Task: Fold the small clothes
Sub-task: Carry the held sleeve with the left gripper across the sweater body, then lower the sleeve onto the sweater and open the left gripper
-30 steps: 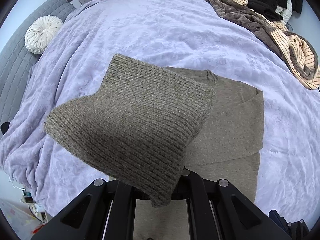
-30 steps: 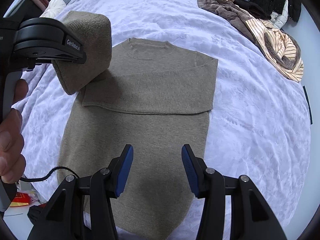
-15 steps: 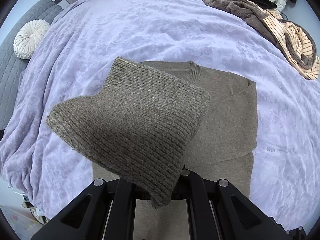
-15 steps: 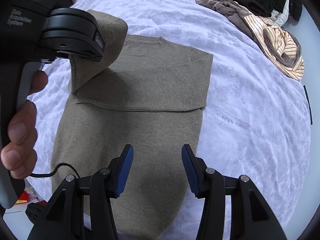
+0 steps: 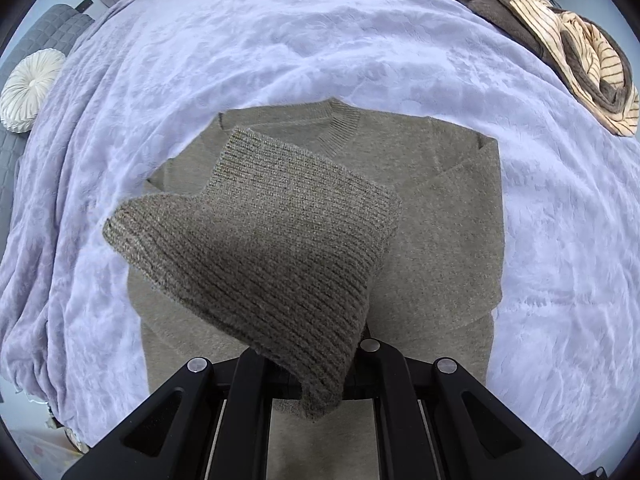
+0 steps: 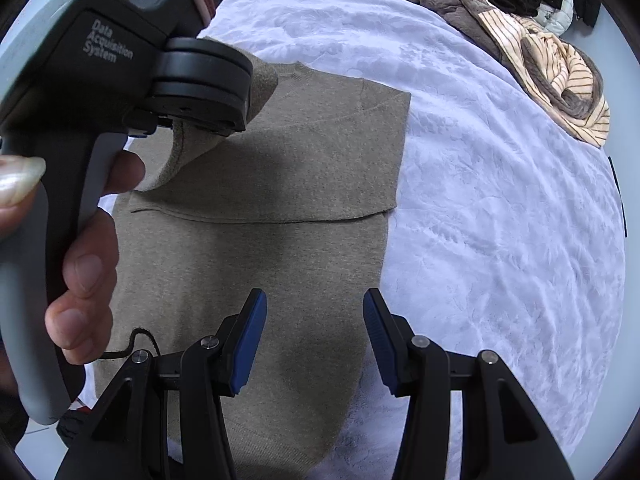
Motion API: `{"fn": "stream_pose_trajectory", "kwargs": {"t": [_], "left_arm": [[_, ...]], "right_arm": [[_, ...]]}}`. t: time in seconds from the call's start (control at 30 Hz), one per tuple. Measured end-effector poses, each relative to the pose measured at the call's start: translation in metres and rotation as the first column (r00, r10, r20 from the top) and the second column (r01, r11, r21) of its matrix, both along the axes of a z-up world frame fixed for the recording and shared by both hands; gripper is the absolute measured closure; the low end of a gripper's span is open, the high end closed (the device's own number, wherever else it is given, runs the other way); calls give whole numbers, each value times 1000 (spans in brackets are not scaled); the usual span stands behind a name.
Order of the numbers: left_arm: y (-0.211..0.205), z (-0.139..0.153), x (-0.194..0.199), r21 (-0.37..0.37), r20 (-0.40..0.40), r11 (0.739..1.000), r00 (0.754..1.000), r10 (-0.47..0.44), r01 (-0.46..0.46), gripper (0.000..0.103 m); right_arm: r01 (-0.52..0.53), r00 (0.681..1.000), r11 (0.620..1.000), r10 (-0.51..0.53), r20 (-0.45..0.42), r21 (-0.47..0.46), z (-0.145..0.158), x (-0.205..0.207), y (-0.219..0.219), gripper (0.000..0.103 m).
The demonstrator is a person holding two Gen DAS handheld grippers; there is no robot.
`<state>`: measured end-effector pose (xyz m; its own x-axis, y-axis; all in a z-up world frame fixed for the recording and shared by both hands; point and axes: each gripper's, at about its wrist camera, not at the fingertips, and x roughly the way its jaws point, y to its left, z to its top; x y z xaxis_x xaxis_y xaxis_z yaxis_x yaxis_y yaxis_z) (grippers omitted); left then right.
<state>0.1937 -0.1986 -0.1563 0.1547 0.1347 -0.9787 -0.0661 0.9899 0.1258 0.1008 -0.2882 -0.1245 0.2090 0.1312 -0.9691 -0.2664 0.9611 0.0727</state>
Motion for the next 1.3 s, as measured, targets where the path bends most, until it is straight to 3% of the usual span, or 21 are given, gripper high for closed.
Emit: {"fn": "stream_pose_trajectory", "kwargs": {"t": [0.6,0.77,0.8,0.83,0.87,0.9,1.1,1.3], "left_arm": [[-53,-65,18,3,-99,994,989,-105,106,94],[-55,-77,14,-33,-136,993,984,-118,115,92],[-55,-80,13,-54,-155,992,981,-120,113,73],[-55,-82,13,-81,-168,991,978,-121,108,28],[-54,-81,11,-97,-164,990,980,-116,101,11],[-55,-75,8,-83,-123,991,985,-118,108,4],[-62,-63,1,-102,-94,982,981,-169,159,4],[-37,-48,-2,-249,-66,964,992,-109,89,4]], "right_arm": [[58,995,998,-60,-78,-22,-32,11,-23,49],[55,995,998,-56,-84,-24,-36,10,-23,49],[55,995,998,-57,-85,-24,-37,10,-24,49],[56,994,998,-58,-88,-25,-37,10,-24,49],[57,994,998,-59,-89,-24,-38,10,-25,49],[58,994,998,-60,-89,-24,-38,10,-25,49],[61,995,998,-63,-81,-21,-35,9,-28,49],[65,995,998,-66,-73,-25,-33,5,-32,49]]}}
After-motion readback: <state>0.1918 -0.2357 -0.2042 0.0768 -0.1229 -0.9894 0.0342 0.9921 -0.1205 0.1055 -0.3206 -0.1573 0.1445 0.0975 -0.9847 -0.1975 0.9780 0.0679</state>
